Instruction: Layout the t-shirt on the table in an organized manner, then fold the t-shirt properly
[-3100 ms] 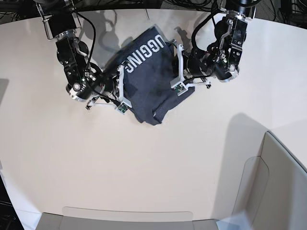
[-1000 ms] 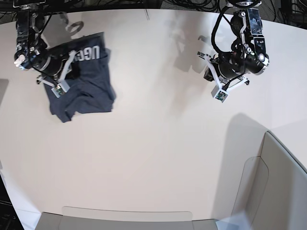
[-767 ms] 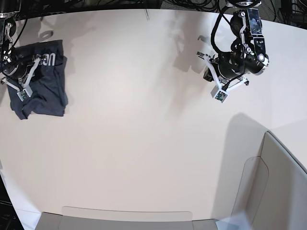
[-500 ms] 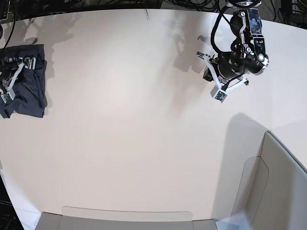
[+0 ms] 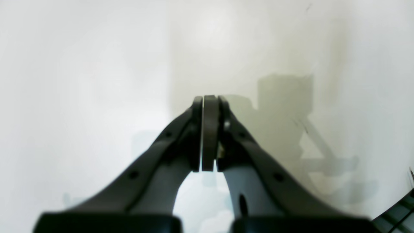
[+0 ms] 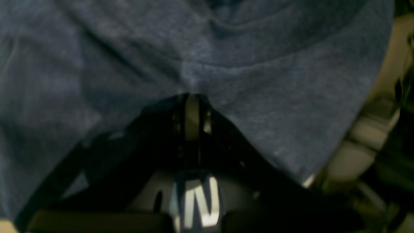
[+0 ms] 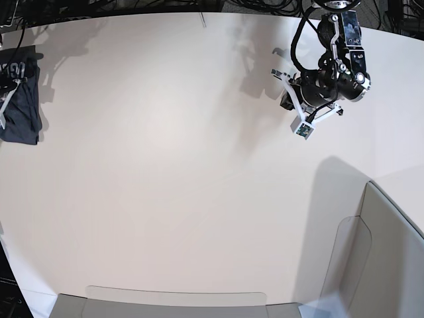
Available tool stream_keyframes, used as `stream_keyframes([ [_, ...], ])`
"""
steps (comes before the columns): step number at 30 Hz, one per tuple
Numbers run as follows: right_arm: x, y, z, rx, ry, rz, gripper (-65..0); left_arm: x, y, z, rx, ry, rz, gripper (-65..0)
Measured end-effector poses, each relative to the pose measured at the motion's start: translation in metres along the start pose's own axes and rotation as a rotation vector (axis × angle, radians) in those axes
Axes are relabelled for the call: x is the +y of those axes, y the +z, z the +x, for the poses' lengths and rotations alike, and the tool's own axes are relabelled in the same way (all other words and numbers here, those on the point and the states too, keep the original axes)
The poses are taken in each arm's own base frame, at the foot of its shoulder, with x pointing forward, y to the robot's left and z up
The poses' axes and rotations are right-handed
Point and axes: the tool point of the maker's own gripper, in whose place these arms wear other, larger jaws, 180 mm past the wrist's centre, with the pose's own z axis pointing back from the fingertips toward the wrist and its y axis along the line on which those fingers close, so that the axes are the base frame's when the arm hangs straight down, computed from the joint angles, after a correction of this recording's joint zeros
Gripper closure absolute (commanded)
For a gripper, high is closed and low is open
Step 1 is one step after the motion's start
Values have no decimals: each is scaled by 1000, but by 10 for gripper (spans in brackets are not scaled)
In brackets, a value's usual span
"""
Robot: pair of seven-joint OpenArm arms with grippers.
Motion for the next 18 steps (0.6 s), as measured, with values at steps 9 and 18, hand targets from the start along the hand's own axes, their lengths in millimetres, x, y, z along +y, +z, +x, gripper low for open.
stream_keyframes([
  [9, -2, 49, 54, -254, -77, -65, 0, 0, 0, 1, -2, -1, -1, 0],
  [18, 74, 119, 80, -420, -30, -39, 0, -5, 28, 29, -110, -69, 43, 0],
])
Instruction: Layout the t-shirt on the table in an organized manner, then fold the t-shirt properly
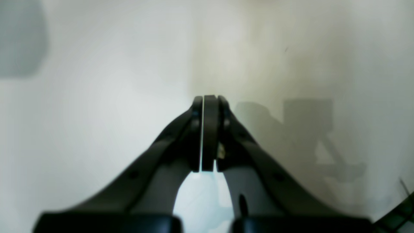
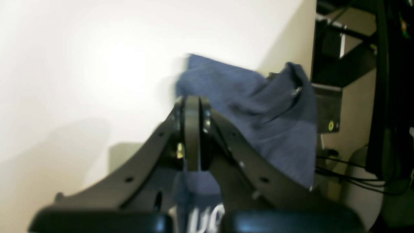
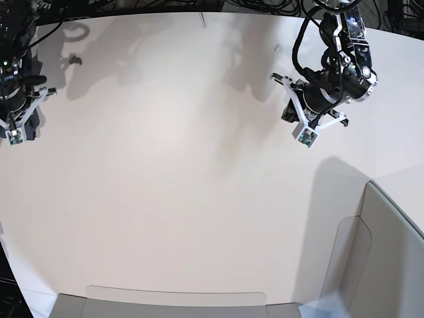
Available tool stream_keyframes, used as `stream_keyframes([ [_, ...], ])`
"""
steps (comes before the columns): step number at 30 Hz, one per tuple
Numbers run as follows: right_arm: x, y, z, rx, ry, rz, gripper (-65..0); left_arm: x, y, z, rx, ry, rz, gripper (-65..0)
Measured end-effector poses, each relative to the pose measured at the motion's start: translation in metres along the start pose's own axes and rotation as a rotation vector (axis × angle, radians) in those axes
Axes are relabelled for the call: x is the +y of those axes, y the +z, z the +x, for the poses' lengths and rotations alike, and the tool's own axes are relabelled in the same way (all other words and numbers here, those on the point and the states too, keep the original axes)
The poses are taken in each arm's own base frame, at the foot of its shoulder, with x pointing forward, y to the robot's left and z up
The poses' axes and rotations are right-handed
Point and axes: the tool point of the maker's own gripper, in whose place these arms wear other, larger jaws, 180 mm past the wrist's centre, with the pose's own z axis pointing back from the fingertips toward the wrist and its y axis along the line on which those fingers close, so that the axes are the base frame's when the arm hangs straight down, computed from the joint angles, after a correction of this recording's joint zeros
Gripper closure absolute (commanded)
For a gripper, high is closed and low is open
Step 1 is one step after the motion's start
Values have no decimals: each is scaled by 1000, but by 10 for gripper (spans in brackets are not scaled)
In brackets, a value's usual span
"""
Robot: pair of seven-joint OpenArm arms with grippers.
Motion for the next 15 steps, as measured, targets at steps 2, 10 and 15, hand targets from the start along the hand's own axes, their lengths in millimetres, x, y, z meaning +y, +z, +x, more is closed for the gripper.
stream_keyframes([
  [2, 9, 2, -2, -6, -18, 15, 0, -2, -1, -7, 16, 7, -6, 0],
  [10, 43, 9, -45, 74, -27, 179, 0, -16, 1, -47, 115, 37, -36, 0],
  [15, 67, 26, -88, 169, -23, 305, 0, -28, 8, -84, 210, 55, -56, 0],
])
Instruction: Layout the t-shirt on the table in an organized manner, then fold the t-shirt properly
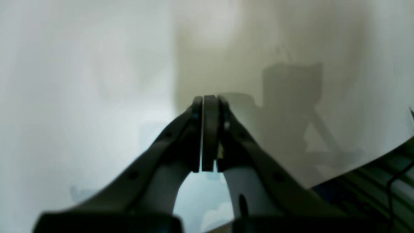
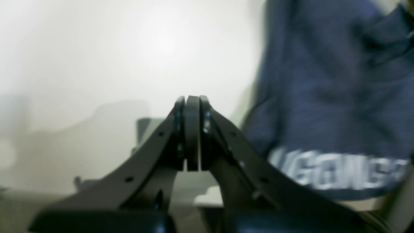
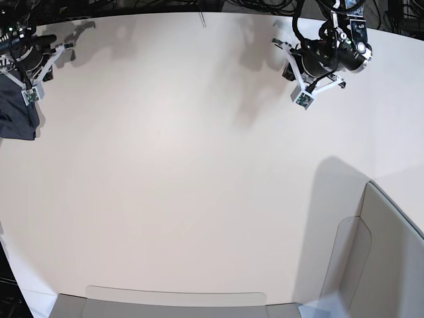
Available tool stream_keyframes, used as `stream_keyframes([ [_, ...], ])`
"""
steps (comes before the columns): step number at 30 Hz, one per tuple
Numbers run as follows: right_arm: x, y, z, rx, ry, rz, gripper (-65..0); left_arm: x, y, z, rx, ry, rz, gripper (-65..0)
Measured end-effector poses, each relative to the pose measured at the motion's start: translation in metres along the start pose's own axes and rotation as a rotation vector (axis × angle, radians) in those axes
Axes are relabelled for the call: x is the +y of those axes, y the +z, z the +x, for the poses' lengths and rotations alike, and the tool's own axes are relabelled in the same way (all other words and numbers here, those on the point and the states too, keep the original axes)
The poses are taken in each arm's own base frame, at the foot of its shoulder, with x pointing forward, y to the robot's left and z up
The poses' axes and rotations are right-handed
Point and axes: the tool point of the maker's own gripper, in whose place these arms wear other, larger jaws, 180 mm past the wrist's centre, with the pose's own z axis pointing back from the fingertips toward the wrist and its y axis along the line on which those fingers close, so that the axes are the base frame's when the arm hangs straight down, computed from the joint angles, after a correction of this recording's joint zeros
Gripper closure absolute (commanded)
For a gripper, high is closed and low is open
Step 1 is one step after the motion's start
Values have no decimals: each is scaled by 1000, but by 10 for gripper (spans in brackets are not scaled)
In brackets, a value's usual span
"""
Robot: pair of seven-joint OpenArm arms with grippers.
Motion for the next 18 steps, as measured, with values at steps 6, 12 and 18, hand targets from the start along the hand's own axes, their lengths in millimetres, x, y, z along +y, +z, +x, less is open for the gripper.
stream_keyframes([
  [6, 26, 20, -13, -3, -21, 219, 0, -1, 4, -32, 67, 31, -6, 0],
  [12, 29, 58, -26, -3, -122, 371, 0, 40, 36, -64, 41, 221, 68, 0],
  [18, 47, 69, -56, 98, -153, 448, 0, 64, 86, -101, 6, 406, 82, 0],
])
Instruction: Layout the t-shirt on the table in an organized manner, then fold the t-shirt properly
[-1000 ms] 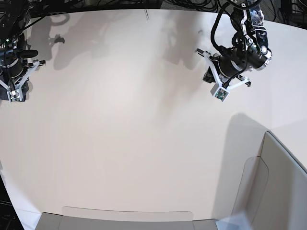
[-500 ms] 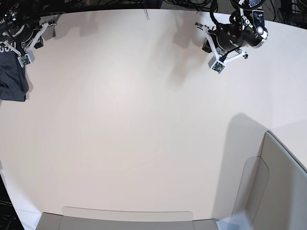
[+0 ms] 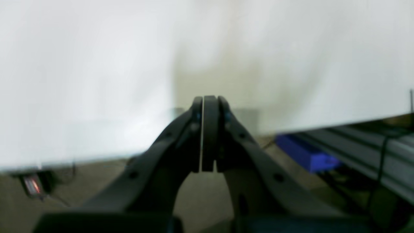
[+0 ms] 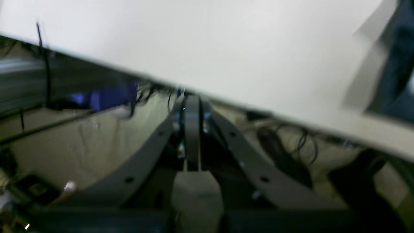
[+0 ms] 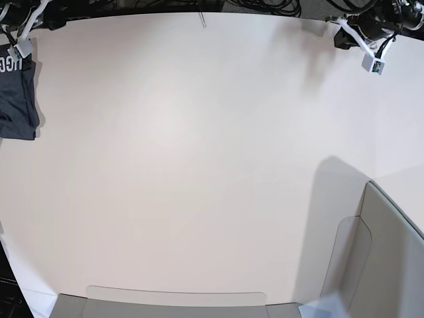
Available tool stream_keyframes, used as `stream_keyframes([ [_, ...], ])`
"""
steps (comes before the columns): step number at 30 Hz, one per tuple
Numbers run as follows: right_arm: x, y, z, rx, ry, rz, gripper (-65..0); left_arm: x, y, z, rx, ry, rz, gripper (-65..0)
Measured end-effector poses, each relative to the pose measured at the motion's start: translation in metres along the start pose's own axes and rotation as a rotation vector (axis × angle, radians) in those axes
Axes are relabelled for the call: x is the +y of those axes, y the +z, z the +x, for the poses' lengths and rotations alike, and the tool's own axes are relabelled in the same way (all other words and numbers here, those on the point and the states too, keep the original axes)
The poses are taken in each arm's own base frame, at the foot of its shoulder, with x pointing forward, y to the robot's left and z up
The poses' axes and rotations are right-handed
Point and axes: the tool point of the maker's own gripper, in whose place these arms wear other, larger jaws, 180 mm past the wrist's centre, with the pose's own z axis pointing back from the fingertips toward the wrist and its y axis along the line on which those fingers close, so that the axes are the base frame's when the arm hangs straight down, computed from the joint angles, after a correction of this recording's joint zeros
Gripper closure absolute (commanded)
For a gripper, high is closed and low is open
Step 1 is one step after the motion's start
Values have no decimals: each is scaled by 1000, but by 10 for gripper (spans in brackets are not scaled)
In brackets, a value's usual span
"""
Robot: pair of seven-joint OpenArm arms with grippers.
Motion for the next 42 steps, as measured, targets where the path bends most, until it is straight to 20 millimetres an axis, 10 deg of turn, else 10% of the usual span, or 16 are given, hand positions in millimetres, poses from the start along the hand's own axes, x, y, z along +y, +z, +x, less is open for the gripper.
stream_keyframes([
  [9, 42, -54, -74, 271, 19, 72, 0, 15, 29, -73, -7, 358, 62, 0],
  [20, 64, -147, -191, 510, -440, 163, 0, -24, -62, -207, 189, 1023, -161, 0],
  [26, 81, -212, -234, 577, -685, 169, 0, -13, -121, -197, 122, 1126, -203, 0],
  [31, 60, -250, -209, 446, -652, 90, 0, 2, -156, -194, 48, 1066, -106, 0],
  [35, 32, -276, -183, 298, -622, 3, 0, -24, -177, -194, 109, 912, -139, 0],
  [42, 27, -295, -205, 370, -412, -59, 0, -50, -199, -206, 168, 574, -160, 0],
])
